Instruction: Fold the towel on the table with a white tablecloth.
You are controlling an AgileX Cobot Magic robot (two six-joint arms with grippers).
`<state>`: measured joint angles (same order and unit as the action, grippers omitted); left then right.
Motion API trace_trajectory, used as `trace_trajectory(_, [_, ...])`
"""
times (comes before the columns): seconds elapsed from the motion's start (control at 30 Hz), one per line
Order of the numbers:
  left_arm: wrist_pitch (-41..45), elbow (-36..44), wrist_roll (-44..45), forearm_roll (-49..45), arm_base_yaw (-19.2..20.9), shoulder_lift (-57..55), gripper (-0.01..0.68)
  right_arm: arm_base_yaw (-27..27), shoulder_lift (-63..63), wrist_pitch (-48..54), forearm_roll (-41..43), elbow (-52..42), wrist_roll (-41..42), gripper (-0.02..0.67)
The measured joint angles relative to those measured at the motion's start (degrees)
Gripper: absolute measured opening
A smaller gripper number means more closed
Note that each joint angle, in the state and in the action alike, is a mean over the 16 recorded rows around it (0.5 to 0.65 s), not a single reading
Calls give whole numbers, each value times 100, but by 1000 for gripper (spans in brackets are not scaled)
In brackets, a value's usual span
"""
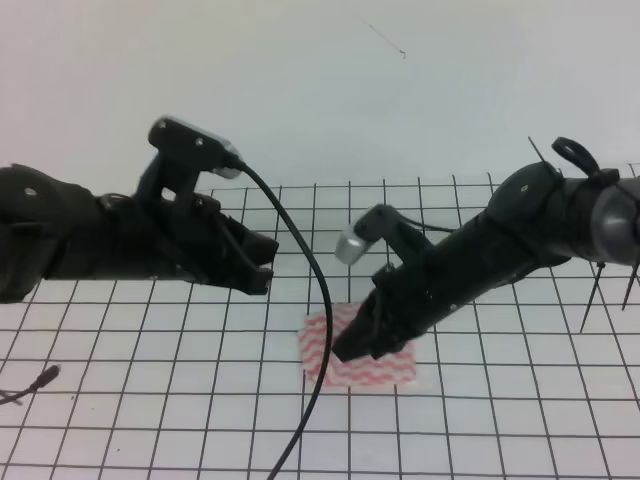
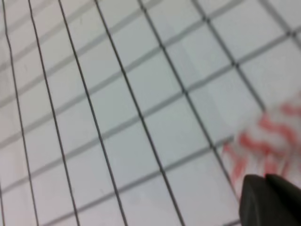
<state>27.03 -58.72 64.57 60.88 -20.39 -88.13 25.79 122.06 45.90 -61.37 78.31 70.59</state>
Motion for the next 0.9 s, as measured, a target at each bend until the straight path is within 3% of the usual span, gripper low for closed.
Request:
trace_trajectory(0.47, [103, 2, -31, -12, 0, 450, 0, 97, 45, 169, 378, -6, -87, 0])
trace_trajectory(0.9, [331, 2, -172, -144, 0, 565, 0, -57, -384, -367, 1630, -269, -1320, 0])
